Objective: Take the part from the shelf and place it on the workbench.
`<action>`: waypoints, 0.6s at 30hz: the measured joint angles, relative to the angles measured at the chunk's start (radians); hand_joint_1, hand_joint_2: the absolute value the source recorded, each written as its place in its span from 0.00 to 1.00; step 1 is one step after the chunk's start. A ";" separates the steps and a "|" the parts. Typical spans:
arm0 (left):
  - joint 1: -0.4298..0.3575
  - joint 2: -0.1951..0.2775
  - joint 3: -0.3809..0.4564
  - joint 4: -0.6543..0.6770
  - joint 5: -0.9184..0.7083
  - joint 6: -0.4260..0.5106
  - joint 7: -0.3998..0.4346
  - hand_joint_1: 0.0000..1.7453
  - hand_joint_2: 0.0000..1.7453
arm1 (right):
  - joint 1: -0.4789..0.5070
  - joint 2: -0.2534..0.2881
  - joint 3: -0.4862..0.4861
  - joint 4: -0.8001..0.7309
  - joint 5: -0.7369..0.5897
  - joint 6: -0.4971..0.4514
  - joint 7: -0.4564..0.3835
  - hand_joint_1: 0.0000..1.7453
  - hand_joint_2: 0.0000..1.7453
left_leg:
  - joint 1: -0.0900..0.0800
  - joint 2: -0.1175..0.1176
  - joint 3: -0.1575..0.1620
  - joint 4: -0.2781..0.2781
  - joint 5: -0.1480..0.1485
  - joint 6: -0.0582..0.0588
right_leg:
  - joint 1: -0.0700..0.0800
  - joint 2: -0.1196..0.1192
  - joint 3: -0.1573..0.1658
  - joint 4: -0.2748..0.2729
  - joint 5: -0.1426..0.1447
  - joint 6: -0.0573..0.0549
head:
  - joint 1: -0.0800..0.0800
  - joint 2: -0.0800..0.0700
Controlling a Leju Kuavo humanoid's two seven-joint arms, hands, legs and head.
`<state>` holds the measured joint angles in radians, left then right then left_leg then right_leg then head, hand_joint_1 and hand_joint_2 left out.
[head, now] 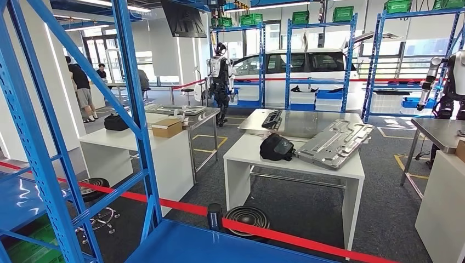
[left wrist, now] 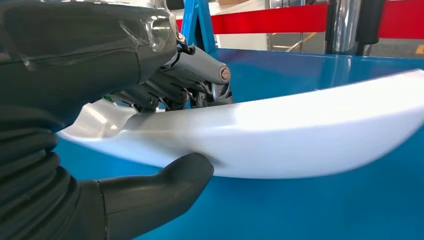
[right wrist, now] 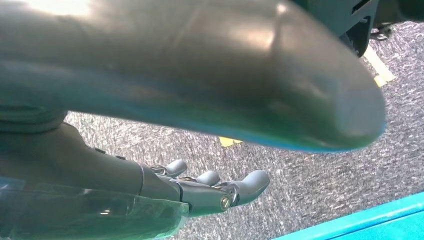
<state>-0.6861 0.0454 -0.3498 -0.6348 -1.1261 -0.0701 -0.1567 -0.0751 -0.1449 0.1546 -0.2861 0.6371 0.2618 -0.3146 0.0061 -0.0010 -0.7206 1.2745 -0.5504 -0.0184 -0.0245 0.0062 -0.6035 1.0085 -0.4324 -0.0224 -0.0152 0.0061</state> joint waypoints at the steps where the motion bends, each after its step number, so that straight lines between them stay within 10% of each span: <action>1: -0.002 0.000 0.000 0.000 0.000 0.000 -0.001 1.00 1.00 | 0.000 0.000 0.001 0.000 0.000 0.000 0.000 0.00 0.00 | -0.001 0.000 0.026 -0.053 0.031 0.006 | 0.002 0.001 0.001 0.000 0.000 0.000 | 0.000 0.000; 4: -0.013 0.001 0.000 -0.004 0.000 0.000 -0.001 1.00 1.00 | -0.001 0.005 0.003 0.000 0.000 -0.001 0.000 0.00 0.00 | -0.014 0.003 0.129 -0.249 0.103 0.035 | 0.006 0.004 0.005 -0.002 0.001 0.002 | 0.000 0.000; 9: -0.018 0.002 0.000 -0.012 0.000 0.004 -0.001 0.89 1.00 | 0.000 0.009 0.005 0.000 -0.001 -0.005 -0.003 0.00 0.00 | -0.019 0.008 0.161 -0.309 0.123 0.054 | 0.006 0.001 0.001 0.003 -0.003 0.019 | 0.000 0.000; 14: -0.004 0.004 0.000 -0.017 0.003 0.014 0.000 0.75 1.00 | 0.001 0.002 0.011 0.000 -0.007 -0.007 -0.004 0.00 0.00 | -0.015 0.009 0.165 -0.325 0.138 0.060 | 0.004 -0.001 -0.121 0.262 -0.109 0.022 | 0.005 0.000; 18: 0.011 0.008 0.002 -0.034 0.000 0.034 0.006 0.75 1.00 | -0.001 -0.001 0.020 0.000 -0.011 -0.008 -0.002 0.00 0.00 | -0.012 0.003 0.156 -0.303 0.128 0.045 | -0.005 -0.005 -0.025 0.080 -0.036 0.055 | 0.006 0.000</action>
<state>-0.6753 0.0532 -0.3476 -0.6685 -1.1266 -0.0363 -0.1506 -0.0761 -0.1457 0.1747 -0.2862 0.6262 0.2537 -0.3166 -0.0062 0.0024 -0.5646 0.9713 -0.4222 0.0266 -0.0299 0.0012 -0.6282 1.0888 -0.4685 0.0323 -0.0092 0.0062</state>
